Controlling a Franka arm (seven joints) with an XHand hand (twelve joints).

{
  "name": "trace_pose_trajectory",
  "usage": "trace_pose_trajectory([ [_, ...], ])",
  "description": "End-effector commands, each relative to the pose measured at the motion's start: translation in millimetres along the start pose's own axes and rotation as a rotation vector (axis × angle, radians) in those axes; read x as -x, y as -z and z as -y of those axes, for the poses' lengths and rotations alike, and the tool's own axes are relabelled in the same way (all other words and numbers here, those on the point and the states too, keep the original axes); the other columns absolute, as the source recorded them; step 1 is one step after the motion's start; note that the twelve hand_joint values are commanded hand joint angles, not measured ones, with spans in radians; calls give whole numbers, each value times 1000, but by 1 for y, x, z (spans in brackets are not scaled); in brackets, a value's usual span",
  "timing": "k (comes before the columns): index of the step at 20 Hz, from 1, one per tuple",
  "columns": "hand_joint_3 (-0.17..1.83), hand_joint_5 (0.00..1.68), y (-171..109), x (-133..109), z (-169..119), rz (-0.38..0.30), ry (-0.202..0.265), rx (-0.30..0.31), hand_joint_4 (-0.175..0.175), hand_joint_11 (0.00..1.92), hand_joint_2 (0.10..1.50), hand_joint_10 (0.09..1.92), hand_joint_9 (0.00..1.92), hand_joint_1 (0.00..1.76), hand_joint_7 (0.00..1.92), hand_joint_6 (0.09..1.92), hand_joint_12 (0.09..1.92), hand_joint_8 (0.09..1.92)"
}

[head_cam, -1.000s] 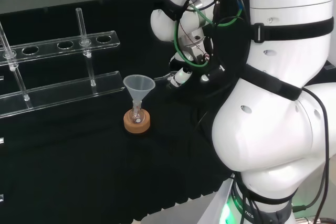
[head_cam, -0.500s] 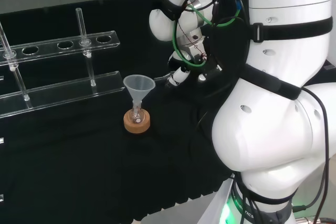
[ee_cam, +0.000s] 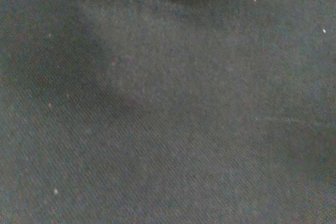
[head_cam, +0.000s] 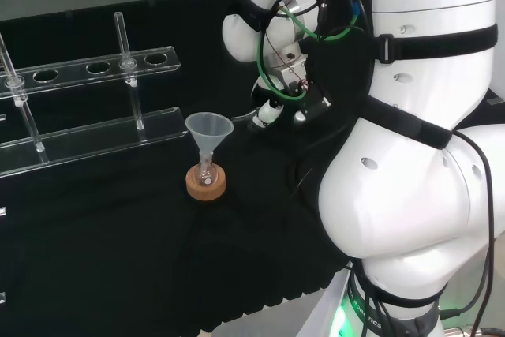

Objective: Pick up the weighing funnel.

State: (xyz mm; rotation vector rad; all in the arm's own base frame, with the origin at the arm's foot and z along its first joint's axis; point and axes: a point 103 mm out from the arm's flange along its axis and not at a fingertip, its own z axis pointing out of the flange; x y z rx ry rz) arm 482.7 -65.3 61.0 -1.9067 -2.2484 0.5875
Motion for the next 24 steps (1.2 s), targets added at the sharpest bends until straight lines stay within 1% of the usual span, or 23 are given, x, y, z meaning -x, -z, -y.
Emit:
trace_pose_trajectory([
  [1, 40, 688, 0, -3, -2, -7, 5, 23, 68, 0, 817, 591, 484, 596, 773, 87, 1449, 396],
  [3, 42, 726, -1, -3, -2, -12, -1, 8, 74, 0, 819, 582, 510, 608, 808, 87, 1461, 397],
  [5, 44, 748, -1, -3, -3, -15, -1, 5, 77, 0, 825, 577, 526, 623, 840, 90, 1465, 403],
  [9, 57, 813, -2, -2, -4, -9, -4, 11, 85, 0, 844, 551, 565, 652, 903, 132, 1476, 404],
  [13, 64, 849, -2, -2, -3, -12, -7, 39, 90, 0, 849, 527, 604, 661, 950, 170, 1483, 406],
  [15, 74, 861, -1, -2, -3, -16, -8, 55, 96, 0, 846, 481, 649, 665, 998, 245, 1490, 407],
  [18, 95, 848, -2, -2, -3, -17, -11, 54, 103, 0, 834, 429, 708, 676, 1036, 388, 1498, 419],
  [24, 115, 859, -3, -3, -4, -17, -15, 64, 115, 0, 821, 410, 746, 689, 1072, 493, 1512, 441],
])
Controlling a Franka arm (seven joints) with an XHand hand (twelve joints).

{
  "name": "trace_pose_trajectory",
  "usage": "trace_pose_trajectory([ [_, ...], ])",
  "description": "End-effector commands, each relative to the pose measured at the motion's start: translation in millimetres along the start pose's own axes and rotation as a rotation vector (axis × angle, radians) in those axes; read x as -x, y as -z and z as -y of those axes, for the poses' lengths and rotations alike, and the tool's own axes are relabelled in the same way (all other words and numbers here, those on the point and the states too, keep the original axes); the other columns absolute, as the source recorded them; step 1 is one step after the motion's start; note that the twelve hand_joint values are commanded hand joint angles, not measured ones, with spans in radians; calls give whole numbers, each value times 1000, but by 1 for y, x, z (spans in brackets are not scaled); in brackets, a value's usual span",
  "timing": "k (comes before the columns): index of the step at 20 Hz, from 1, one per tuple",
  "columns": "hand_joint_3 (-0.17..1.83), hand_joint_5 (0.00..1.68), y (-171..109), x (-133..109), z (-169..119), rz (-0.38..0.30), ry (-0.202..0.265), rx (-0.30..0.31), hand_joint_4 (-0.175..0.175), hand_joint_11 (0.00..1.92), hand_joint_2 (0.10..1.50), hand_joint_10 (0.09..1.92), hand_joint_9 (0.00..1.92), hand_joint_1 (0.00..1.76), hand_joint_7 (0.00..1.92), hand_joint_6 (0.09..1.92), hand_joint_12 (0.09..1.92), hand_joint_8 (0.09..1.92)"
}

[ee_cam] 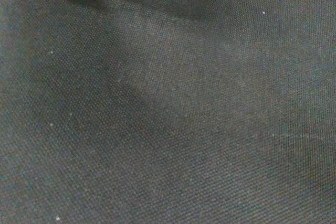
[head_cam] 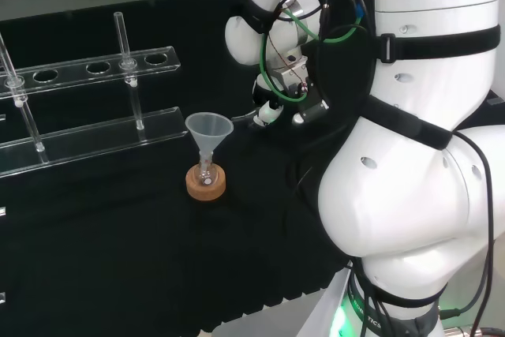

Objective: Pick up the weighing funnel.

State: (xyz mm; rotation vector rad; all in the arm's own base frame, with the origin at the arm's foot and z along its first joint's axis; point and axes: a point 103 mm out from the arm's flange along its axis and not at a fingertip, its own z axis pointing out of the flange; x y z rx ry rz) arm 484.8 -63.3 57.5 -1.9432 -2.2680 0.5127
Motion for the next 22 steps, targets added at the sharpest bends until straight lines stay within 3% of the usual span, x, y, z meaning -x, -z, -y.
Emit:
trace_pose_trajectory([
  [1, 116, 863, -2, -2, -1, 1, -5, 8, 117, 0, 820, 410, 750, 691, 1076, 499, 1514, 444],
  [22, 153, 971, -2, -3, -3, 11, -23, 30, 156, 0, 796, 386, 830, 756, 1188, 574, 1536, 516],
])
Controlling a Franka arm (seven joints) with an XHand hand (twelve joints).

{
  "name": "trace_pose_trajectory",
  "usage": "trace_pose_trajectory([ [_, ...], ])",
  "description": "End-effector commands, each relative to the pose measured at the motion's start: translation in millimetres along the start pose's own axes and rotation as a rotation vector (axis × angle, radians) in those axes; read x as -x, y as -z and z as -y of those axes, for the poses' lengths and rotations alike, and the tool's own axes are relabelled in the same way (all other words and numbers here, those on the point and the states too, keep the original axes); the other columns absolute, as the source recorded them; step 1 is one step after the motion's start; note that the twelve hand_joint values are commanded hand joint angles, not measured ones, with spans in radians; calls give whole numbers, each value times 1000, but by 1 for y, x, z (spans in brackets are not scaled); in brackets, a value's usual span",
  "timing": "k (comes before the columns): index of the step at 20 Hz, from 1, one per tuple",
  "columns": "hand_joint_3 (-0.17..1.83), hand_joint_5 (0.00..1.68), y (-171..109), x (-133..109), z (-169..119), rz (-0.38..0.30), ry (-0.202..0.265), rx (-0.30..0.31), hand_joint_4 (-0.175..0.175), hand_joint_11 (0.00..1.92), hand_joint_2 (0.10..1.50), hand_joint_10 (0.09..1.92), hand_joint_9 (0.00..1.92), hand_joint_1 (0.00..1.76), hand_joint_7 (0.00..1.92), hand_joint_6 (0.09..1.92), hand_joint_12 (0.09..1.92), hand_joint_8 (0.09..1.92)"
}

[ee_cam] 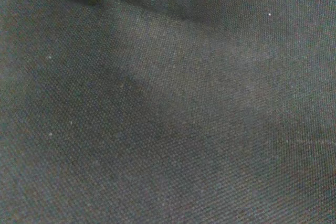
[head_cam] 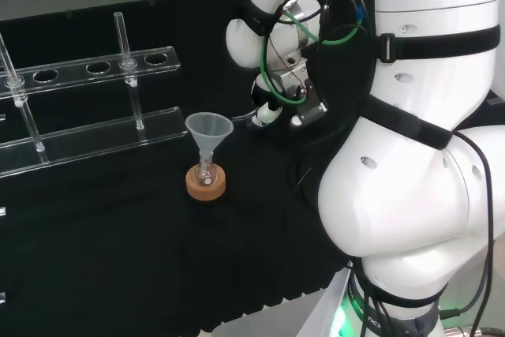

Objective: Pick up the weighing funnel.

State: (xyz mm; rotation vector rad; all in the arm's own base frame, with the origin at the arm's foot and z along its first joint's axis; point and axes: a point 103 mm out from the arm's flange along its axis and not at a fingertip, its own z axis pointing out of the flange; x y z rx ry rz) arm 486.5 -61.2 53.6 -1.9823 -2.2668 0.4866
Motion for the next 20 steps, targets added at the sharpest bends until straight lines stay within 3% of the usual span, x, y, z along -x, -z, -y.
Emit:
trace_pose_trajectory([
  [1, 157, 975, 0, 0, 0, 14, -1, 5, 158, 0, 793, 383, 835, 764, 1190, 575, 1537, 519],
  [7, 183, 991, 0, 0, 0, 24, -4, 5, 166, 0, 766, 365, 857, 821, 1190, 569, 1547, 534],
  [12, 409, 1021, 0, 0, 1, 29, -10, 16, 174, 0, 657, 303, 925, 850, 1208, 546, 1562, 551],
  [20, 519, 1074, 0, 0, 3, 25, -21, 20, 175, 42, 606, 285, 1019, 872, 1288, 537, 1554, 535],
])
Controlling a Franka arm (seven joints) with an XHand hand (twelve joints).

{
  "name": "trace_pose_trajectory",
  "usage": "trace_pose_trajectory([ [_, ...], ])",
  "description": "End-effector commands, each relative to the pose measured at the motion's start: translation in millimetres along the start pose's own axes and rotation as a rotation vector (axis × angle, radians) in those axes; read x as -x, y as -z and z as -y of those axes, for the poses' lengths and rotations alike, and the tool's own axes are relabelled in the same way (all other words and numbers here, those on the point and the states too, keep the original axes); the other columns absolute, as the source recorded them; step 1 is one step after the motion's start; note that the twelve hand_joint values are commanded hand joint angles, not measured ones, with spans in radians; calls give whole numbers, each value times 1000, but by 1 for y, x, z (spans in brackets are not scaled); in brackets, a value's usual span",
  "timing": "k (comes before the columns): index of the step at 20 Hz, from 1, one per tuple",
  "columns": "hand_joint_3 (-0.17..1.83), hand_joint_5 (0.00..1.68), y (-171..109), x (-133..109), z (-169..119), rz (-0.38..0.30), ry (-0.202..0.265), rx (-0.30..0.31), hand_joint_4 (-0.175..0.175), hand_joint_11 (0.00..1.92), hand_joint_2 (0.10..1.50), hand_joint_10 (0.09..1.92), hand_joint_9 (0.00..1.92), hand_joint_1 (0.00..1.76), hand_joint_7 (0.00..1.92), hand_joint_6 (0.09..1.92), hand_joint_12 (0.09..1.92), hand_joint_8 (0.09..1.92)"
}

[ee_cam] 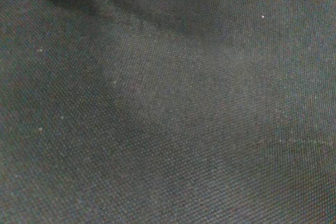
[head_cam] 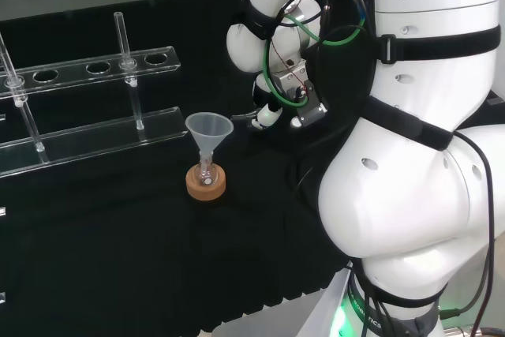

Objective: Pick up the weighing funnel.

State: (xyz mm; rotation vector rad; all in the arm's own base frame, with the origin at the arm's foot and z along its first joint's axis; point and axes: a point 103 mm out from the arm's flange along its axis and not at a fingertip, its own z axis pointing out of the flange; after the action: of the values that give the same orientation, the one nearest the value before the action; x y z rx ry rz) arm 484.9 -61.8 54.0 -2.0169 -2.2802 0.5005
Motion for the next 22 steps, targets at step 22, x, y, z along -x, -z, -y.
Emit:
trace_pose_trajectory([
  [22, 572, 1170, 11, 6, 2, -6, -11, 50, 175, 114, 576, 239, 1109, 894, 1414, 509, 1522, 430],
])
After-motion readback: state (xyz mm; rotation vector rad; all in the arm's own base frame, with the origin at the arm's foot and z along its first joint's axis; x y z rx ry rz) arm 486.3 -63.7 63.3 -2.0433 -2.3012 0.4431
